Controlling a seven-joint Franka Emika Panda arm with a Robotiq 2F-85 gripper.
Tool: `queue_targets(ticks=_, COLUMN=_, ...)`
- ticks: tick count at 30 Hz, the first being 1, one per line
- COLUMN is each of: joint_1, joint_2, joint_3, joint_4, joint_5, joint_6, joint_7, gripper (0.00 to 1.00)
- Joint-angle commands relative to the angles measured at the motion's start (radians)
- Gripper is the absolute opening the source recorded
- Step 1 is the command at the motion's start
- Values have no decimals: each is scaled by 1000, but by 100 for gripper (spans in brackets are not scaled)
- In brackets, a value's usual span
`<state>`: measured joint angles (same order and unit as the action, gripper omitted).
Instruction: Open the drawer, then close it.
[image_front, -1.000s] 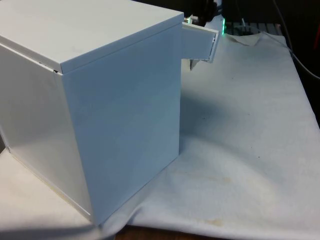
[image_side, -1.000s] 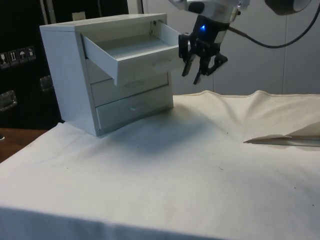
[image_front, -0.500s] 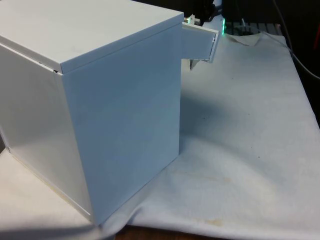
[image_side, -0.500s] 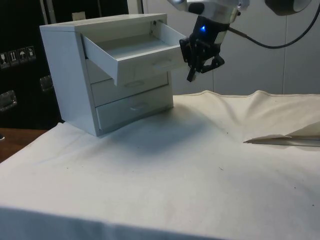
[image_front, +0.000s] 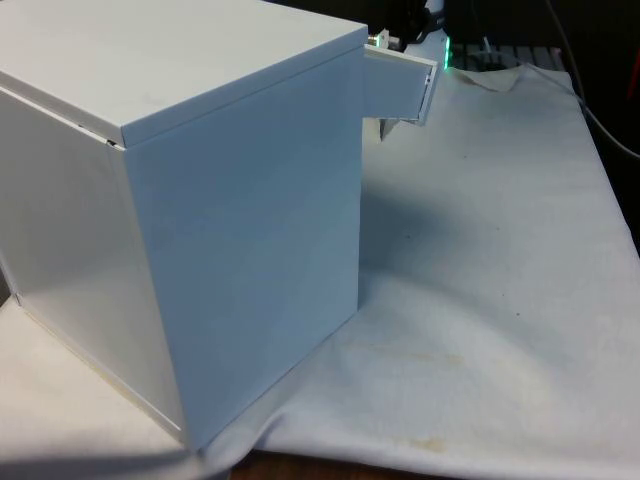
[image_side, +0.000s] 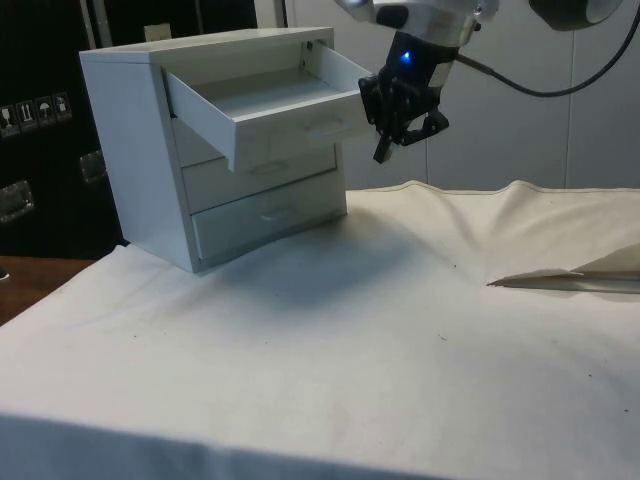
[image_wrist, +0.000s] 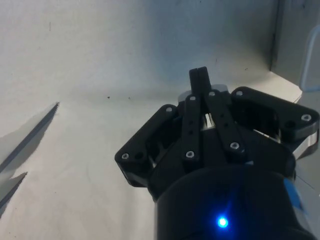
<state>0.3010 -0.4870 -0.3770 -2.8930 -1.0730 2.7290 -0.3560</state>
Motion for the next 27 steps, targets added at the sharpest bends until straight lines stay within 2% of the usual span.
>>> queue_targets(ticks=1, joint_1=-3, joint_2=5, joint_3=0, joint_4=8, joint_5=-6, joint_6=-1, joint_7=-1, gripper=0)
queue_targets(ticks=3, joint_1=-4, joint_2=7, joint_3=-3, joint_4=12, joint_5=-7, joint_6=-2, joint_7=-4, gripper=0)
queue_targets(ticks=4, joint_1=0, joint_2=4, joint_3=-3, joint_4=9, joint_5=0, joint_6=-4, joint_7=-5, gripper=0)
queue_targets(ticks=5, joint_1=-4, joint_2=10, joint_3=-5, joint_4=16, joint_5=-7, joint_6=-2, joint_7=-7, gripper=0)
queue_targets(ticks=10, joint_1=-5, joint_2=19, joint_3=-17, joint_4=29, joint_5=-9, joint_6=-1, joint_7=-19, gripper=0)
queue_targets(ticks=11, joint_1=0, joint_2=16, joint_3=-17, joint_4=24, joint_5=0, joint_6=-4, joint_7=-18, gripper=0)
queue_targets(ticks=12, joint_1=-5, joint_2=20, joint_3=-20, joint_4=31, joint_5=-9, joint_6=0, joint_7=-21, gripper=0)
queue_targets(ticks=17, joint_1=-5, joint_2=33, joint_3=-37, joint_4=49, joint_5=-9, joint_6=1, joint_7=-39, gripper=0)
queue_targets(ticks=19, joint_1=0, joint_2=32, joint_3=-39, joint_4=47, joint_5=0, joint_6=-4, joint_7=-41, gripper=0)
queue_targets(ticks=20, joint_1=-5, joint_2=37, joint_3=-41, joint_4=55, joint_5=-9, joint_6=1, joint_7=-44, gripper=0)
queue_targets(ticks=27, joint_1=-5, joint_2=52, joint_3=-59, joint_4=77, joint_5=-10, joint_6=3, joint_7=-64, gripper=0)
